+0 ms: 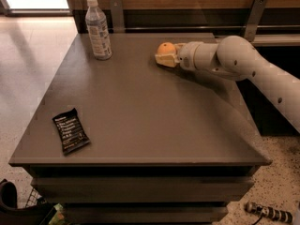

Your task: Move orange near rxbar chocolate

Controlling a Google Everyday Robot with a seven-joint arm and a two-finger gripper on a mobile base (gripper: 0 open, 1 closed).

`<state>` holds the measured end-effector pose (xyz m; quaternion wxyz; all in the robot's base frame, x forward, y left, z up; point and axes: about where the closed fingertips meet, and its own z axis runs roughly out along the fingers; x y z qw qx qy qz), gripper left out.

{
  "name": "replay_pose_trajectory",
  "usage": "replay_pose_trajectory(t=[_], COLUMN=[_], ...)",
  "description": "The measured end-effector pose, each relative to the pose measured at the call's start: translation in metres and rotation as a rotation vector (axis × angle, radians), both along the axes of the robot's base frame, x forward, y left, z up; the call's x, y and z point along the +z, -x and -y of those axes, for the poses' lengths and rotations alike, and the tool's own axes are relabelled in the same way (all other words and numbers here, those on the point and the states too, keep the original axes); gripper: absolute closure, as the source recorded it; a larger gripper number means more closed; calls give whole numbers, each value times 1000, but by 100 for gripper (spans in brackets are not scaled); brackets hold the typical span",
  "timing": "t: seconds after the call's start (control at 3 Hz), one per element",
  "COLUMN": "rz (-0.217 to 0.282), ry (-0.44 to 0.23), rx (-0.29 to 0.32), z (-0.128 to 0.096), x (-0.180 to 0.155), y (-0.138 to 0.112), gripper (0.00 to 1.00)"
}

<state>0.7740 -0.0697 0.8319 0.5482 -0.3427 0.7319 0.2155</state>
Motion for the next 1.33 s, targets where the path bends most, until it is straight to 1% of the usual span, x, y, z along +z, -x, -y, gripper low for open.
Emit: replay_pose_trajectory(t=[0.33, 0.67, 1.0, 1.33], rz=[2, -8, -17, -14], ry=[-24, -20, -60, -122], rx=[18, 53, 97, 105], z=[7, 15, 26, 25], x=[16, 32, 57, 84], y=[6, 19, 56, 121], gripper=[100, 100, 100, 100])
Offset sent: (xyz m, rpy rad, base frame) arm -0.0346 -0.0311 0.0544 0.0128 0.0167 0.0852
